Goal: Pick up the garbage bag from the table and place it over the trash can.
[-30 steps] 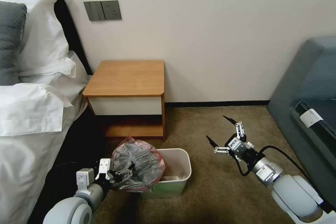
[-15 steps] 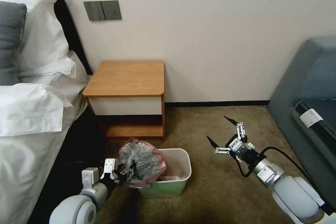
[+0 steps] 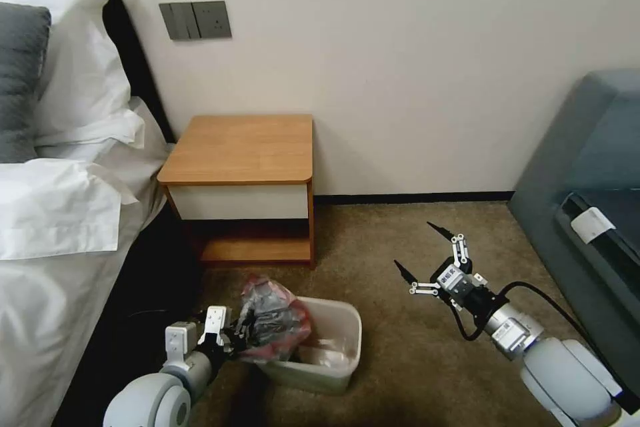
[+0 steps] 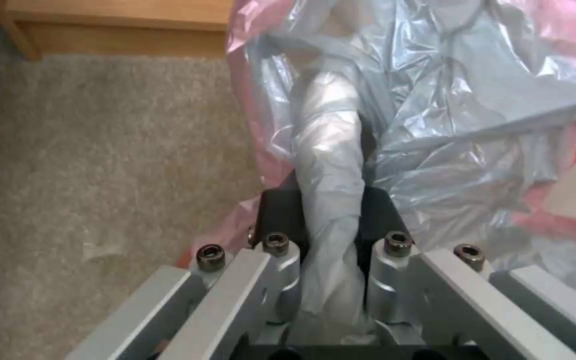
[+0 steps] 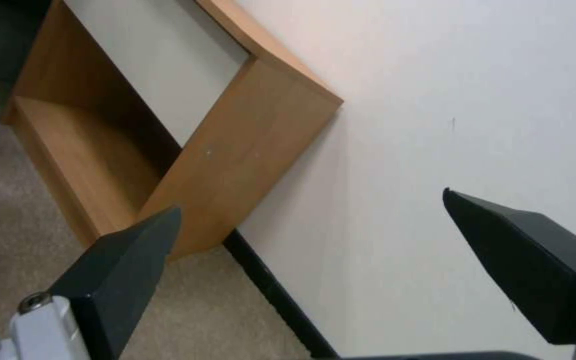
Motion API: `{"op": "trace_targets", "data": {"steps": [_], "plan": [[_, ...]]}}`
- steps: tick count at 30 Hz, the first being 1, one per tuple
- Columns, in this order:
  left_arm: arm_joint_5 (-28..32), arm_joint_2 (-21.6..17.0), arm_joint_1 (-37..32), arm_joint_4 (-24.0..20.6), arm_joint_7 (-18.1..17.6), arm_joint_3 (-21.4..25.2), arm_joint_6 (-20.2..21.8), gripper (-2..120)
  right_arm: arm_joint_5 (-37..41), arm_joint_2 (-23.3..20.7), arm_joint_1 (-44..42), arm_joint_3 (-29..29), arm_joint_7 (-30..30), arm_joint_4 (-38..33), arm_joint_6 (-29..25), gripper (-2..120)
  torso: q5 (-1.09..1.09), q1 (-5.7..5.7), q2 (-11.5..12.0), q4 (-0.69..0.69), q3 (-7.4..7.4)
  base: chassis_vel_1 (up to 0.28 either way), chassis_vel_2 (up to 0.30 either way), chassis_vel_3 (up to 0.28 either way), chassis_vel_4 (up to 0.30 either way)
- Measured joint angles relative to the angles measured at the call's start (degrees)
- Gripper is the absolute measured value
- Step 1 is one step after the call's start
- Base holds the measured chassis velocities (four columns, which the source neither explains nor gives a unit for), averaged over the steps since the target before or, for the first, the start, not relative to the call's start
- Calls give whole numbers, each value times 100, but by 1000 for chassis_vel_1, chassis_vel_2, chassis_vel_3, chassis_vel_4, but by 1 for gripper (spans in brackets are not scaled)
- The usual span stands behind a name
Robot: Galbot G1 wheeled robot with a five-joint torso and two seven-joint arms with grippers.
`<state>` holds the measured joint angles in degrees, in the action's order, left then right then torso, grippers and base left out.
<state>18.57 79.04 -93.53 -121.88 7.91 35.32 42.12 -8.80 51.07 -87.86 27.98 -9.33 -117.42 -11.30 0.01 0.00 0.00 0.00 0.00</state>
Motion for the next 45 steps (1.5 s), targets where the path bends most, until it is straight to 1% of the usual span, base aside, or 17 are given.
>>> {"op": "trace_targets", "data": {"steps": [4, 8, 11, 12, 14, 15, 17, 19, 21, 22, 24, 25, 27, 28, 30, 37, 45], "plan": [[-20, 37, -4, -24, -81, 0, 3, 9, 0, 6, 35, -48, 20, 2, 0, 100, 0, 0, 0, 0, 0, 0, 0, 0, 0], [-13, 137, -43, -147, -382, -14, -47, 9, 108, 28, 99, -211, 358, -17, 9, 100, -1, 0, 0, 0, 0, 0, 0, 0, 0], [-52, 211, -140, -365, -560, -47, -531, 9, 1082, 103, 209, -693, 789, -309, 270, 100, -1, 0, 0, -1, 0, 0, 0, 0, 0], [-52, 211, -140, -365, -560, -47, -531, 9, 1082, 103, 209, -693, 789, -309, 270, 100, -1, 0, 0, -1, 0, 0, 0, 0, 0], [-556, 218, -208, -387, -529, -40, -1506, 9, 2148, 214, 343, -1233, 1210, -762, 820, 100, 0, 0, 0, -1, 0, 0, 0, 0, 0], [-556, 218, -208, -387, -529, -40, -1506, 9, 2148, 214, 343, -1233, 1210, -762, 820, 100, 0, 0, 0, -1, 0, 0, 0, 0, 0], [-828, 210, -247, -389, -497, 9, -2189, 9, 3048, 356, 495, -1649, 1444, -1249, 1449, 100, 0, 0, 0, -1, 0, 0, 0, 0, 0], [-822, 207, -277, -428, -504, 7, -2332, 9, 3321, 400, 549, -1776, 1480, -1396, 1645, 100, 1, 0, 0, -1, 0, 0, 0, 0, 0], [-829, 214, -341, -499, -511, -4, -2702, 9, 4064, 493, 655, -2053, 1646, -1707, 2086, 100, -1, 0, 0, -1, 0, 0, 0, 0, 0], [-829, 214, -341, -499, -511, -4, -2702, 9, 4064, 493, 655, -2053, 1646, -1707, 2086, 100, -1, 0, 0, -1, 0, 0, 0, 0, 0], [-977, 270, -385, -516, -504, -65, -3153, 9, 5177, 641, 861, -2459, 2079, -2031, 2643, 100, 1, 0, 0, 0, 0, 0, 0, 0, 0], [-977, 270, -385, -516, -504, -65, -3153, 9, 5177, 641, 861, -2459, 2079, -2031, 2643, 100, 1, 0, 0, 0, 0, 0, 0, 0, 0], [-1000, 325, -417, -488, -502, -129, -3453, 9, 5861, 789, 1052, -2703, 2491, -2142, 3068, 100, 0, 0, -1, 0, 0, 0, 0, 0, 0], [-1000, 325, -417, -488, -502, -129, -3453, 9, 5861, 789, 1052, -2703, 2491, -2142, 3068, 100, 0, 0, -1, 0, 0, 0, 0, 0, 0], [-1016, 372, -489, -408, -499, -179, -3752, 9, 6308, 991, 1279, -2986, 2833, -2095, 3406, 100, 1, 0, 0, -1, 0, 0, 0, 0, 0], [-1111, 407, -640, -393, -387, -169, -4150, 9, 6584, 1507, 1615, -3393, 3493, -1657, 3810, 100, 0, 0, 0, -1, 0, 0, 0, 0, 0], [-1123, 425, -723, -428, -166, -154, -4418, 9, 6460, 1825, 1792, -3493, 3618, -1188, 3939, 100, 0, 0, 0, 0, 0, 0, 0, 0, 0]]}}
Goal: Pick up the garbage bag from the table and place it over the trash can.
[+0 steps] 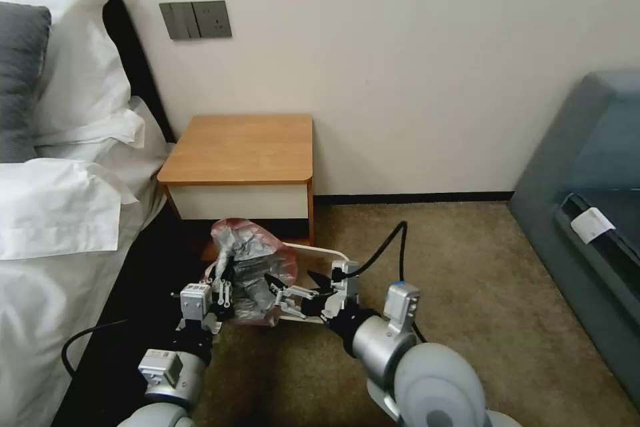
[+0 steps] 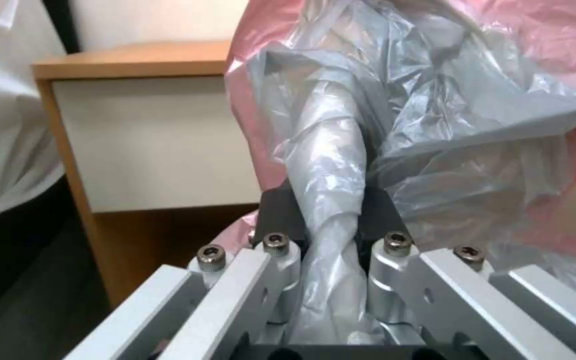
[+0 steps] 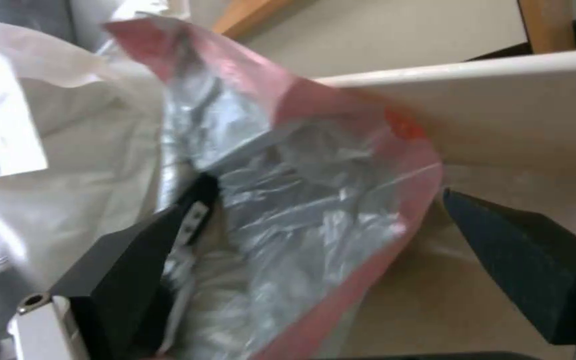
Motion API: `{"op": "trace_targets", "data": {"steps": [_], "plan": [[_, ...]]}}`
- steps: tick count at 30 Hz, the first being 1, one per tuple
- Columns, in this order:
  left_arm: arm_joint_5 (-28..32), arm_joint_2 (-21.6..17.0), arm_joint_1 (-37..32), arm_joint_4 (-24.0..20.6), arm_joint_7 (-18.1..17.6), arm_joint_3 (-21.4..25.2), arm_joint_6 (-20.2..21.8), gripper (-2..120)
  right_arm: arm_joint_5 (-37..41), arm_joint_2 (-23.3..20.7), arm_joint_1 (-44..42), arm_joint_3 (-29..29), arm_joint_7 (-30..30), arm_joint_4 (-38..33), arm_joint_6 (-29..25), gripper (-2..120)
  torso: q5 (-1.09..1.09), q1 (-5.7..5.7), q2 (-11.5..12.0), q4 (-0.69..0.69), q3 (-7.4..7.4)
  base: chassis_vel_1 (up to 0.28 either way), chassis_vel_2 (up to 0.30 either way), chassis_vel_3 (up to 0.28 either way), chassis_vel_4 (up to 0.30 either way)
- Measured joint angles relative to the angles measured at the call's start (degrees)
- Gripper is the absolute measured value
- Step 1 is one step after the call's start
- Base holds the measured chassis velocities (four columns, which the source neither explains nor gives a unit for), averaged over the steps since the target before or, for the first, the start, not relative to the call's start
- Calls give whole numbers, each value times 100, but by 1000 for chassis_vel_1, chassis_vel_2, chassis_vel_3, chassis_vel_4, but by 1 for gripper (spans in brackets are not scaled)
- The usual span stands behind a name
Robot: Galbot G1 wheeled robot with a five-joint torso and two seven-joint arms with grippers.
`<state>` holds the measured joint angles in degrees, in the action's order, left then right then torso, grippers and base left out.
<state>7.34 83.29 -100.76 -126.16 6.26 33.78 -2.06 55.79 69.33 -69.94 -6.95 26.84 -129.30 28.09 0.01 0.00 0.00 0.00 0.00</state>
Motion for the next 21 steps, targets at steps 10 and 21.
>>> {"op": "trace_targets", "data": {"steps": [10, 21], "plan": [[233, -21, -147, -135, 304, 107, -207, 9, -131, 170, 323, 46, -158, 566, 8, 100, -1, 0, 0, 0, 0, 0, 0, 0, 0], [376, -30, -241, -136, 495, 176, -326, 9, -372, 176, 383, 21, -366, 697, -46, 86, 0, 0, 0, 0, 0, 0, 0, 0, 0]]}}
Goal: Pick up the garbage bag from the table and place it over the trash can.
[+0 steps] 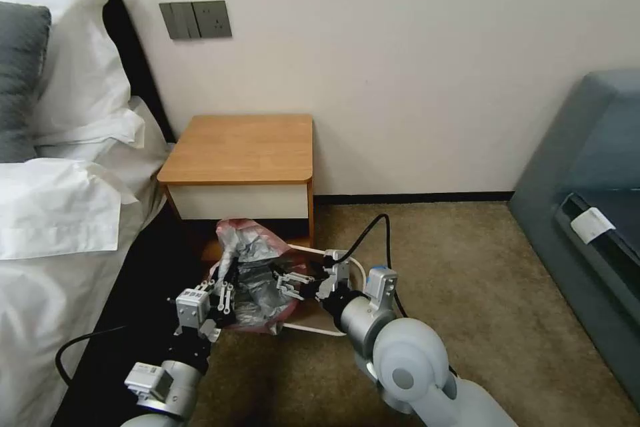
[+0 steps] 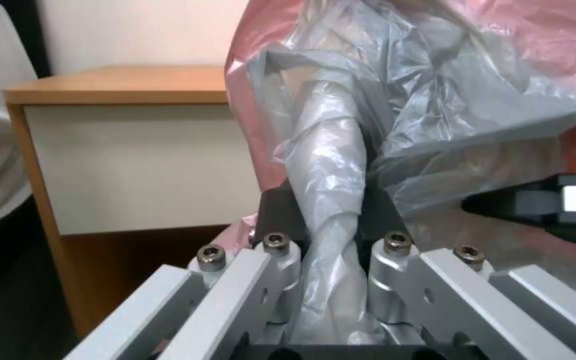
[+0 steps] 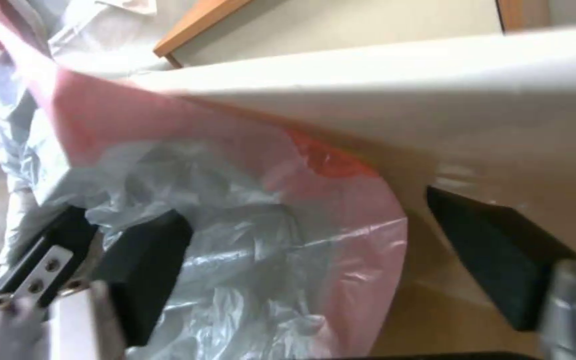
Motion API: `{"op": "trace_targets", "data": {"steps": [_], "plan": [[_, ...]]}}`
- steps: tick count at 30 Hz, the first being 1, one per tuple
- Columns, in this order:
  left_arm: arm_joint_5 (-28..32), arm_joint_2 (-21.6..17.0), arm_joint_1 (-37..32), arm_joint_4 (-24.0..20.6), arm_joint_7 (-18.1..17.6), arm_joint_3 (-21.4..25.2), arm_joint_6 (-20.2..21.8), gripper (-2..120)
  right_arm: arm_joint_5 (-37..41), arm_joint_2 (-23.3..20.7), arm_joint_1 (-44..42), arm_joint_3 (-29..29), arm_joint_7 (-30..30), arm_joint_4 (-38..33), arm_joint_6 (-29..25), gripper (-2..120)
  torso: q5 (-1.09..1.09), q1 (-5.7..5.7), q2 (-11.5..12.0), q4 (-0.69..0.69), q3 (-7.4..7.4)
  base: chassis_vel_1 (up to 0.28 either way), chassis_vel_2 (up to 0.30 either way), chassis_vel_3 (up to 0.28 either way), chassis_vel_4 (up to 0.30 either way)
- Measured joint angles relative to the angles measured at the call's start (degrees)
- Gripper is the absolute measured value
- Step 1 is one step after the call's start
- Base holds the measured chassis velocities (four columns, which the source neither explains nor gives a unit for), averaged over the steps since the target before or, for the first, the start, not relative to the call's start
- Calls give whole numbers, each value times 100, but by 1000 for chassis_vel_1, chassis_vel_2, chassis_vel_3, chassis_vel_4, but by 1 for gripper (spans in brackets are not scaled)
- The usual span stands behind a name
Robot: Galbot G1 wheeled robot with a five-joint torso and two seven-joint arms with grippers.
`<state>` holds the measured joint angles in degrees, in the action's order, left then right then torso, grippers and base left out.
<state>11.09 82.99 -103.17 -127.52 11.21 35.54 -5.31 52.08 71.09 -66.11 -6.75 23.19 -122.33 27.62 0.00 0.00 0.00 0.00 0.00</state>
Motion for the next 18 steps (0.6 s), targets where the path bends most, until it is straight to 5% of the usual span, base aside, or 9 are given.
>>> {"op": "trace_targets", "data": {"steps": [18], "plan": [[5, 6, 9, 20, -2, -51, 16, 9, -259, -41, -17, -50, -182, 39, -85, 24, 0, 0, 0, 0, 0, 0, 0, 0, 0]]}}
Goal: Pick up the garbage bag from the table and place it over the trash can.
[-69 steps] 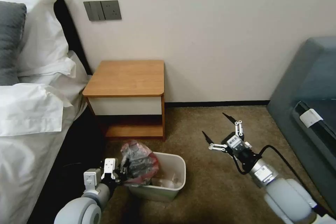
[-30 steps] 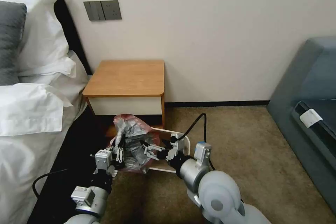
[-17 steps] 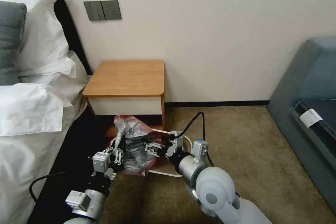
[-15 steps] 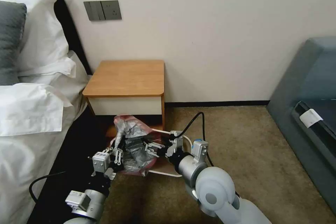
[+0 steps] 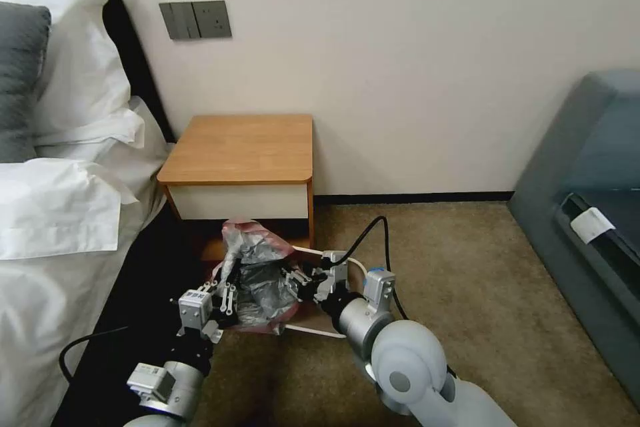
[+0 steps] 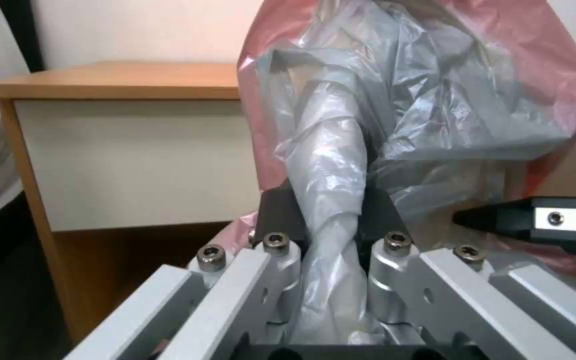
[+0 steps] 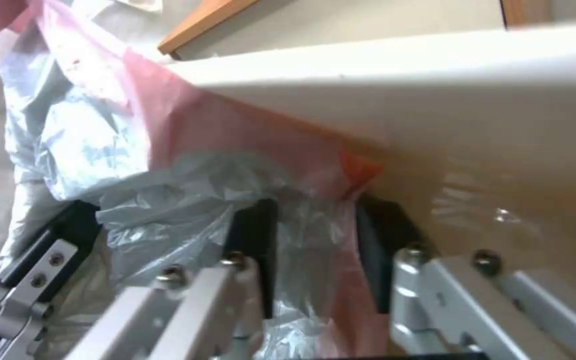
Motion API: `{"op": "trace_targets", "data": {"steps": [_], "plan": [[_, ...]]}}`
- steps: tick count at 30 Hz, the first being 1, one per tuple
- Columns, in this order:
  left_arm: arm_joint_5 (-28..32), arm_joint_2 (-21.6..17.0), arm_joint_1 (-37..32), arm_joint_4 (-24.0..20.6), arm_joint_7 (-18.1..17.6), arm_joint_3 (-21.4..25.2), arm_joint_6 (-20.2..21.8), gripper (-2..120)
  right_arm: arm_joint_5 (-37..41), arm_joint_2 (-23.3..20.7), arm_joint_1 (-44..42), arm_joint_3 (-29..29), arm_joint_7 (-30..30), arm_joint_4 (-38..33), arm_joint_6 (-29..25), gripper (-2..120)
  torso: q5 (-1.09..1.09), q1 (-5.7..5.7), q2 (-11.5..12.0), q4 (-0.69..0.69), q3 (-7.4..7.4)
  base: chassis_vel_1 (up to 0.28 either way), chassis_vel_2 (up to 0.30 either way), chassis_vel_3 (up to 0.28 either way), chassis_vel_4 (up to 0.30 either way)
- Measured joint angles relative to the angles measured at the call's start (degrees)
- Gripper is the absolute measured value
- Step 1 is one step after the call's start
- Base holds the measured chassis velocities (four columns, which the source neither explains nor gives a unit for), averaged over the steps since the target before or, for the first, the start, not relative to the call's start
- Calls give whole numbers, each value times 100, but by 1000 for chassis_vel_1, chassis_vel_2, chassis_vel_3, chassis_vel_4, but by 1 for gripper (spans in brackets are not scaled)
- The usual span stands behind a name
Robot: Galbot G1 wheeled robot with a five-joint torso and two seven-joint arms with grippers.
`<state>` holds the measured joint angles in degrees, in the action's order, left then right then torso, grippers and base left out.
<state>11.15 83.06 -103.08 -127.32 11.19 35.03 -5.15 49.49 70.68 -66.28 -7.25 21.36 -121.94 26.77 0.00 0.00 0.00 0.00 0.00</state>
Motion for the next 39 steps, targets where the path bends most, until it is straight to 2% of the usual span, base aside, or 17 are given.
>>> {"op": "trace_targets", "data": {"steps": [3, 6, 15, 22, 30, 39], "plan": [[7, 0, 7, 16, -11, 3, 5, 9, -63, 8, 10, -18, -27, 26, -15, 9, 0, 0, 0, 0, 0, 0, 0, 0, 0], [9, 4, 9, 27, -16, 1, 7, 9, -101, 19, 14, -36, -43, 34, -20, 0, 0, 0, 0, 0, 0, 0, 0, 0, 0], [9, 2, 25, 79, -121, 32, 48, 9, -315, 0, -20, -75, -134, -23, -89, 0, 0, 0, 0, 0, 0, 0, 0, 0, 0], [20, 22, 75, 190, -302, 78, 188, 9, -494, -124, -175, -39, -262, -337, -146, 0, 0, 0, 0, 0, 0, 0, 0, 0, 0], [24, 36, 78, 249, -318, 69, 235, 9, -587, -230, -251, 224, -339, -495, -224, 0, 0, 0, 0, 0, 0, 0, 0, 0, 0], [79, 16, 53, 249, -306, 118, 207, 9, -639, -475, -299, 776, -417, -482, -301, 0, -1, 0, 0, 0, 0, 0, 0, 0, 0]]}}
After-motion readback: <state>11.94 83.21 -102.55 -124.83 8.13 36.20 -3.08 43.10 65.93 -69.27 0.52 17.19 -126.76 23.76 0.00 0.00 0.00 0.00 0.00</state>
